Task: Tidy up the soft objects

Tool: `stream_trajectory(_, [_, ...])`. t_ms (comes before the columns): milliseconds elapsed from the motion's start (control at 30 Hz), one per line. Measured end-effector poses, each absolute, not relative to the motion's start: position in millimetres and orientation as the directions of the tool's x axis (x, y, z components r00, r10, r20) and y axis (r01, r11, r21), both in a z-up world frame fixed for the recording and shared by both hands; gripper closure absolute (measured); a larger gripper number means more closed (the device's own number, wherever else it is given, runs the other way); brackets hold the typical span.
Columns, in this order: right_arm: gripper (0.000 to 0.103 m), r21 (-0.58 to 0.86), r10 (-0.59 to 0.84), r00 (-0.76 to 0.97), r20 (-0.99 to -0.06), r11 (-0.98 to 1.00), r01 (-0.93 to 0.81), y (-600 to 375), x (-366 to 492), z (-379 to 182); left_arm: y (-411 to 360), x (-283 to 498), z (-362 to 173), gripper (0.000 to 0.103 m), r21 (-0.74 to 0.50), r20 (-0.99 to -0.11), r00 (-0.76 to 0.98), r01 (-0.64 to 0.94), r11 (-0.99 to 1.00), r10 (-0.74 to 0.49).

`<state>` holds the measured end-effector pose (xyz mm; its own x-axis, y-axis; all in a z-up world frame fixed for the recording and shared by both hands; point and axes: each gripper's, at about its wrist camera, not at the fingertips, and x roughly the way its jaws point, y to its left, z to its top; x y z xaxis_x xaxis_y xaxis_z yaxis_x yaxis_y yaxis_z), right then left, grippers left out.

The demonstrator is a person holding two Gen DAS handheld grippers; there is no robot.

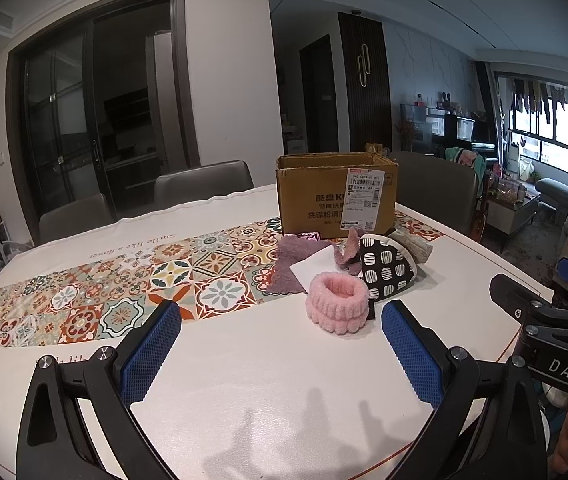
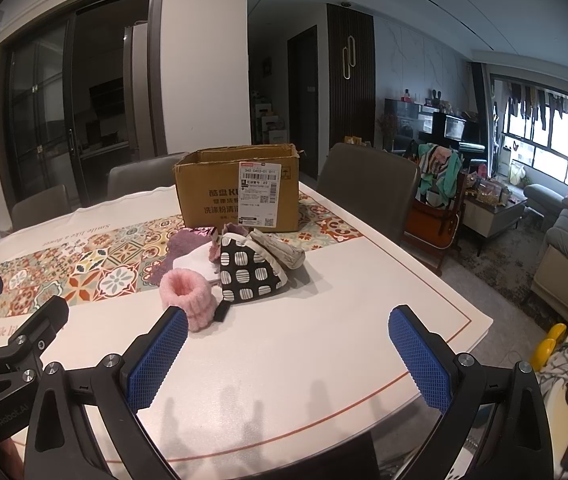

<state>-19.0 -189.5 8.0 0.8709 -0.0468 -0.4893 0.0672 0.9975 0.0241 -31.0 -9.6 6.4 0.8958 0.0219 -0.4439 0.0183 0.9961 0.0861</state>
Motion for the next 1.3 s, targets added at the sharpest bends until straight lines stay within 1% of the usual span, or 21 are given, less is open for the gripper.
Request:
stream_trajectory(567, [0.001,0.026,-0.046,0.869,-0.492,0.997,0.067,-189,-19,7,-11,-32,5,0.001,0.084,-0.449,0.893,0.034,0.996,0.007])
stream_trajectory(933, [0.001,0.030,-0.039,0.866,-0.499,0.998,0.062,-195,-8,-4,-21,-10,2,0.001,0.108,-0.434,0.901,0.083,0.991,-0.028])
stream_trajectory(1067, [0.001,0.040,-0.031,0.865,-0.501,0.997,0.059,-202,8,-7,-28,10,-4,0.002,0.097,-0.454,0.890,0.104,0.990,-0.049])
stream_trajectory(1200, [0.002,0.057,-0.012,0.859,-0.511,0.997,0.048,-208,27,-11,-33,30,-15,0.007,0.083,-0.489,0.870,0.115,0.990,-0.060])
stream_trajectory(1300, [0.003,0.056,-0.002,0.857,-0.516,0.998,0.036,-211,41,-16,-37,44,-24,0.008,0.081,-0.506,0.860,0.121,0.989,-0.063])
